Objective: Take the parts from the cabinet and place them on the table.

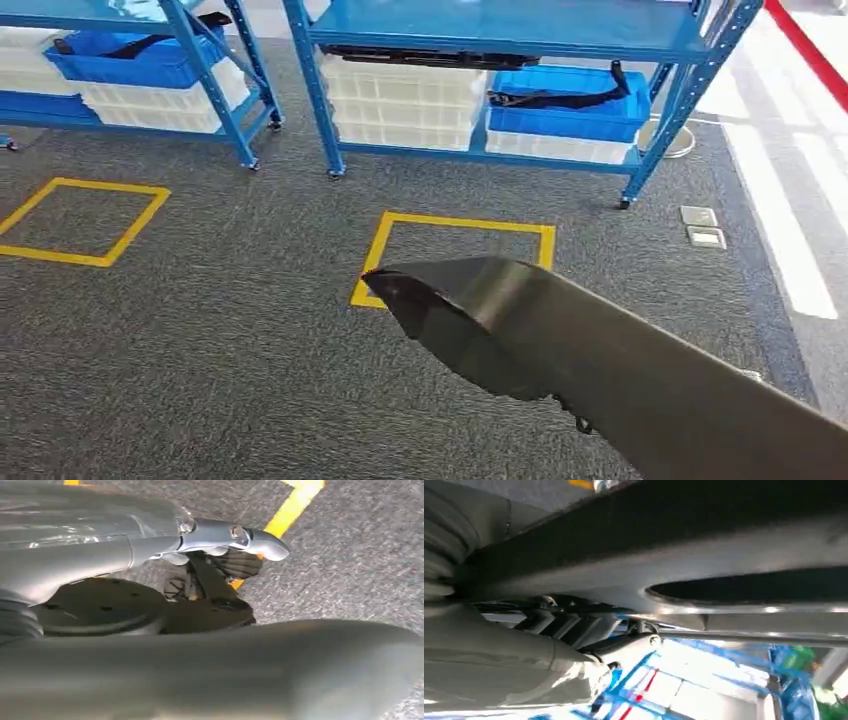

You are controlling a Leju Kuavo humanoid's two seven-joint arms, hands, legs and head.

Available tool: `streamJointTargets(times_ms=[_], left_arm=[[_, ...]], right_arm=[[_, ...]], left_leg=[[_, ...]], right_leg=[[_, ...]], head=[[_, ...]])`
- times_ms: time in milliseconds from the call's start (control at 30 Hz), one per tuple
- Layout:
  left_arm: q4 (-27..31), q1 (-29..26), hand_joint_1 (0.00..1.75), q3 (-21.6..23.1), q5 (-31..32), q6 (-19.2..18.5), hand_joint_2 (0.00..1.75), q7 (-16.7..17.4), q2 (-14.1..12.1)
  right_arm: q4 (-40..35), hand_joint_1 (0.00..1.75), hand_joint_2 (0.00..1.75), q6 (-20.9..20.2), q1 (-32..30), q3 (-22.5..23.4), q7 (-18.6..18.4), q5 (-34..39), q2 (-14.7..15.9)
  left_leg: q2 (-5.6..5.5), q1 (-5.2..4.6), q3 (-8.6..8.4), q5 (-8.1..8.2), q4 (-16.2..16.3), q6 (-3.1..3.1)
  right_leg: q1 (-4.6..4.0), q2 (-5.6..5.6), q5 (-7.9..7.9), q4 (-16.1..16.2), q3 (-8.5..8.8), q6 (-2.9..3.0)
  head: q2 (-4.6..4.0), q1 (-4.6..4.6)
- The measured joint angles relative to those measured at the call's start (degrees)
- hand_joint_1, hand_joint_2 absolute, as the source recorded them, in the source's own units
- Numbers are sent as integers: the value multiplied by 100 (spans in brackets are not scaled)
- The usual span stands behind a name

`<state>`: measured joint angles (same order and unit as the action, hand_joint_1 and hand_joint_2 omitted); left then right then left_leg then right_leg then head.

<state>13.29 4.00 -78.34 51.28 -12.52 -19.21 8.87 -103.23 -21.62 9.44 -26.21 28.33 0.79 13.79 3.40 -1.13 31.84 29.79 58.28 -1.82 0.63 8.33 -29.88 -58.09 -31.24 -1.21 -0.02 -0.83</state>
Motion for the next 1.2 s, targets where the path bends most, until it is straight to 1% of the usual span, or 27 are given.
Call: streamJointTargets(times_ms=[33, 67, 100, 133, 167, 200, 233, 267, 333, 367, 400, 533, 567, 600, 633, 700, 733, 800, 833, 867, 900, 933, 1033, 1067, 1100, 1133, 1200], left_arm=[[0, -7, 0, 2, 0, 0, 175, -4, 2], [0, -13, 0, 2, 0, 0, 175, -9, 0], [0, 3, 0, 4, 2, 0, 175, -13, -4], [0, 25, 0, 7, 4, -4, 175, -15, -4], [0, 28, 0, 9, 18, -15, 175, -15, -2], [0, 28, 0, 11, 26, -17, 175, -15, 0], [0, 18, 0, 11, 35, -20, 175, -15, 0], [0, 12, 0, 11, 37, -20, 175, -15, 0], [0, 19, 0, 13, 42, -33, 175, -17, 0], [0, 21, 0, 15, 42, -50, 175, -20, 0], [0, 39, 0, 13, 42, -70, 175, -31, -2], [0, -6, 0, 13, 39, -133, 175, -74, -6], [0, -12, 0, 13, 39, -138, 175, -81, -22], [0, 6, 0, 15, 42, -142, 175, -85, -22], [0, 31, 0, 15, 44, -157, 175, -85, -22], [0, 53, 0, 15, 44, -177, 175, -85, -22], [0, 50, 0, 15, 46, -188, 175, -85, -22], [0, 28, 0, 15, 48, -192, 175, -94, -22], [0, 27, 0, 15, 48, -199, 175, -103, -24], [0, 34, 0, 15, 46, -208, 175, -109, -33], [0, 51, 0, 15, 44, -208, 175, -118, -48], [0, 63, 0, 15, 44, -212, 175, -122, -55], [0, 58, 0, 15, 46, -214, 175, -122, -63], [0, 45, 0, 15, 46, -214, 175, -125, -63], [0, 45, 0, 15, 46, -214, 175, -138, -66], [0, 67, 0, 15, 46, -214, 175, -140, -66], [0, 92, 0, 15, 44, -225, 175, -171, -66]], right_arm=[[-4, 175, 175, 0, 25, -4, 0, -2, 2], [2, 175, 175, -2, 46, -13, 0, -7, 15], [-2, 175, 175, -4, 58, -22, 11, -7, 24], [0, 175, 175, -9, 52, -26, 11, -9, 44], [15, 175, 175, -28, 52, -37, 11, -13, 70], [31, 175, 175, -44, 53, -48, 13, -17, 87], [35, 175, 175, -53, 54, -55, 13, -20, 96], [37, 175, 175, -59, 60, -57, 13, -24, 109], [37, 175, 175, -68, 90, -57, 13, -26, 135], [37, 175, 175, -70, 108, -57, 18, -33, 149], [42, 175, 175, -72, 127, -61, 24, -44, 168], [39, 175, 175, -116, 213, -70, 33, -48, 214], [39, 175, 175, -142, 265, -74, 33, -44, 227], [35, 175, 175, -164, 294, -79, 37, -41, 240], [31, 175, 175, -186, 319, -81, 46, -42, 273], [33, 175, 175, -203, 350, -83, 46, -42, 330], [39, 175, 175, -238, 375, -89, 46, -46, 349], [44, 175, 175, -341, 465, -116, 46, -44, 408], [46, 175, 175, -387, 529, -136, 46, -39, 448], [46, 175, 175, -415, 590, -144, 46, -33, 481], [50, 175, 175, -431, 640, -151, 46, -24, 507], [57, 175, 175, -444, 691, -157, 50, -11, 531], [87, 175, 175, -477, 785, -219, 50, 13, 568], [87, 175, 175, -479, 820, -227, 50, 24, 575], [105, 175, 175, -476, 864, -245, 48, 31, 588], [109, 175, 175, -470, 887, -249, 50, 46, 601], [151, 175, 175, -441, 876, -256, 48, 61, 623]], left_leg=[[-56, 57, -34, -69, -75, -72], [-91, 57, -30, -85, -86, -84], [-160, 77, -14, -103, -87, -118], [-238, 79, -5, -107, -86, -127], [-317, 75, 4, -112, -82, -133], [-390, 73, 9, -113, -75, -134], [-460, 74, 5, -112, -68, -133], [-540, 79, -2, -110, -61, -130], [-705, 91, -17, -94, -29, -106], [-770, 100, 10, -72, 4, -72], [-848, 68, 70, -49, 81, -36], [-1070, 114, 158, -79, 87, 49], [-892, 93, 171, -12, 155, 79], [-625, 89, 286, 139, 386, 124], [-479, 112, 496, 361, 805, 164], [-396, 142, 970, 712, 1737, 208], [-383, 152, 1089, 722, 1950, 218], [-371, 153, 906, 385, 1535, 187], [-324, 142, 632, 89, 968, 141], [-197, 112, 347, -168, 402, 75], [82, 43, 216, -98, 172, 16], [99, -5, 221, -117, 112, -19], [-99, -24, 257, -124, 115, -53], [-152, 42, 197, -183, 13, -107], [-196, 53, 187, -204, -19, -125], [-246, 61, 193, -216, -18, -151], [-395, 60, 195, -216, -16, -158]], right_leg=[[-2, -54, -51, -23, -7, -50], [18, -339, -118, -87, -21, -66], [27, -653, -352, -410, -164, -56], [29, -763, -603, -885, -374, -59], [27, -796, -818, -1413, -623, -65], [25, -807, -901, -1782, -797, -73], [28, -808, -852, -1871, -849, -83], [35, -812, -666, -1678, -768, -97], [60, -892, -111, -700, -338, -128], [87, -1098, 88, -237, -150, -139], [96, -1293, 4, -115, -97, -127], [91, -1085, -24, -89, -103, -6], [111, -1000, -20, -83, -92, 20], [111, -940, -31, -83, -87, 66], [103, -851, -38, -83, -86, 77], [90, -676, -53, -84, -86, 97], [86, -598, -62, -85, -83, 98], [72, -476, -86, -85, -53, 92], [61, -406, -104, -85, -20, 84], [49, -342, -129, -84, 17, 70], [45, -284, -142, -68, 38, 56], [18, -235, -155, -74, 32, 23], [30, -42, -159, -26, 89, -58], [35, -74, -209, -29, 110, -95], [50, -436, -296, -139, 82, -101], [54, -667, -478, -425, -59, -85], [51, -793, -859, -1326, -510, -87]], head=[[0, 2], [0, 7], [0, 11], [0, 9], [0, 9], [0, 9], [0, 9], [0, 9], [0, 9], [2, 9], [0, 7], [2, 7], [0, 5], [0, -4], [2, -2], [0, -2], [0, -2], [0, -2], [0, -2], [2, -2], [0, 2], [0, 0], [0, 0], [2, 2], [0, 2], [0, 9], [0, 11]])
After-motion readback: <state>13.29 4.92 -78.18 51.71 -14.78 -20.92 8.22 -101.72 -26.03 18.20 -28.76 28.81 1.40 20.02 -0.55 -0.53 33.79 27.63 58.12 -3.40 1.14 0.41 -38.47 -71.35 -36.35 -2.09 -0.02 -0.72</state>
